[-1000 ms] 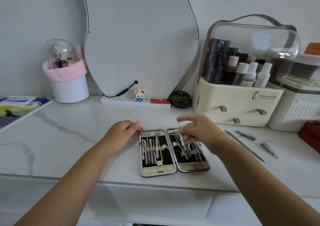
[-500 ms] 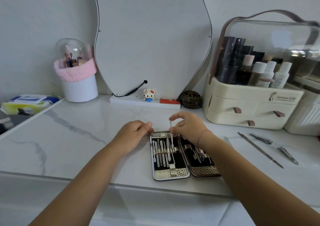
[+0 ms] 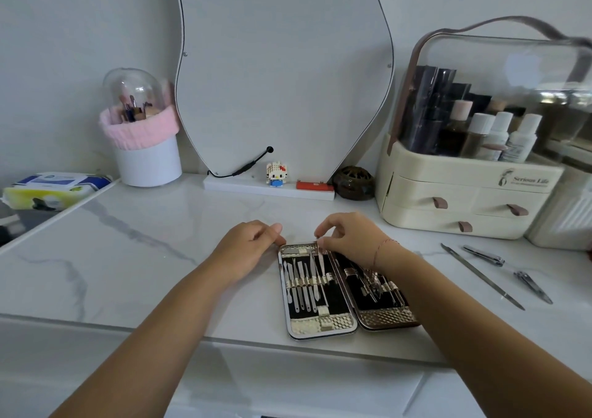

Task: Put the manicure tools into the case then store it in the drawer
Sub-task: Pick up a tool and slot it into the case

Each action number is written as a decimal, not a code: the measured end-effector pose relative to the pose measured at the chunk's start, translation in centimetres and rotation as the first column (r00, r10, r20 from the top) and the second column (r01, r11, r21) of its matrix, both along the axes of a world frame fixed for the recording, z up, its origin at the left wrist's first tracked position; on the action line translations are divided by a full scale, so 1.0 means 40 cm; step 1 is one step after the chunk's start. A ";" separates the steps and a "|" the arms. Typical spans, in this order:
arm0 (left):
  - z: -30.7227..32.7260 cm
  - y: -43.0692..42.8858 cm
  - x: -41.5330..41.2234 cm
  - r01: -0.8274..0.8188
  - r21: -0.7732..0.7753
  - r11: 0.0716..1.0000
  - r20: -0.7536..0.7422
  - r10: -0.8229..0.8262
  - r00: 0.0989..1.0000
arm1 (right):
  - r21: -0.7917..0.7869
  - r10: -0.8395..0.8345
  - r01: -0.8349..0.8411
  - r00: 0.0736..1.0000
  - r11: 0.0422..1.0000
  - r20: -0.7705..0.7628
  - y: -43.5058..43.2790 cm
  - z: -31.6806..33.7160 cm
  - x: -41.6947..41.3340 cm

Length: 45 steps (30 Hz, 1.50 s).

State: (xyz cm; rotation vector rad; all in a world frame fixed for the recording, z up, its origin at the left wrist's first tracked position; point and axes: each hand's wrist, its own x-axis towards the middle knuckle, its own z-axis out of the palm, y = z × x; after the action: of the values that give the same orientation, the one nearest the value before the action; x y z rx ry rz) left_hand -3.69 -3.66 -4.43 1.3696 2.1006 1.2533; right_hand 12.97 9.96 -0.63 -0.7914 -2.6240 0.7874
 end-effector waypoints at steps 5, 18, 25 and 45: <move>-0.009 0.007 -0.004 0.076 0.006 0.997 -0.084 -0.075 0.994 | -0.003 0.071 -0.071 0.997 0.997 0.019 -0.014 -0.006 0.015; 0.000 0.002 0.006 0.089 -0.045 0.995 -0.090 -0.093 0.992 | -0.036 0.197 -0.197 0.980 0.980 0.004 -0.033 -0.010 0.056; 0.003 0.007 0.014 0.043 -0.024 0.999 -0.073 -0.045 0.996 | -0.013 0.196 -0.196 0.980 0.981 0.034 -0.029 -0.006 0.070; 0.006 0.040 0.014 -0.063 -0.027 0.998 -0.037 0.062 0.997 | 0.117 0.185 -0.180 0.982 0.977 -0.031 -0.042 -0.024 0.105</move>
State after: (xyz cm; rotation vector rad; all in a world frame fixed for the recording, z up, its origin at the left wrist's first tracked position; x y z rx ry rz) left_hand -3.12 -2.04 -4.20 1.3346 2.1929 1.2263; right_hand 17.16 8.28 -1.60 -0.5034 -2.7038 0.6840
